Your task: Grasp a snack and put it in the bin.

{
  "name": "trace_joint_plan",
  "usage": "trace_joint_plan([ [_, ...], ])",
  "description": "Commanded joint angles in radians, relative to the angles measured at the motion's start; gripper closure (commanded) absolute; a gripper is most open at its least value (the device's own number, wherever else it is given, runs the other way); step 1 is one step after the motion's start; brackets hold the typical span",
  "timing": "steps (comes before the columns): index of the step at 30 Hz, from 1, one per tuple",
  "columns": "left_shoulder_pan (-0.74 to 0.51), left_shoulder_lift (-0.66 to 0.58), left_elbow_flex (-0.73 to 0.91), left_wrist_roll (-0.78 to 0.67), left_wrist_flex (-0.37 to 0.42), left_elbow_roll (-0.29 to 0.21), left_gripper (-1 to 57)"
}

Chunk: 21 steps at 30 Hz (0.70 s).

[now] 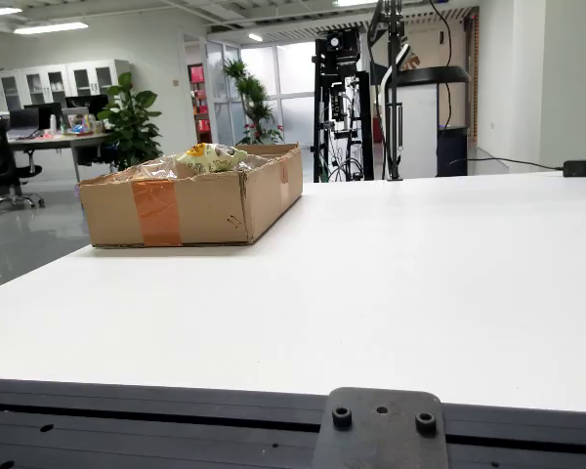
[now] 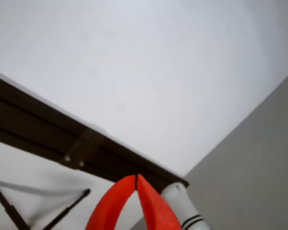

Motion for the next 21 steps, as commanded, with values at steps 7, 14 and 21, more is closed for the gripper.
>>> trace_joint_plan([
  [7,-0.081,0.002,-0.001,-0.001,-0.001,-0.001,56.1],
  [14,-0.124,0.002,-0.001,-0.008,-0.002,-0.002,56.1],
  [21,-0.120,0.002,-0.001,-0.010,-0.002,-0.002,56.1],
])
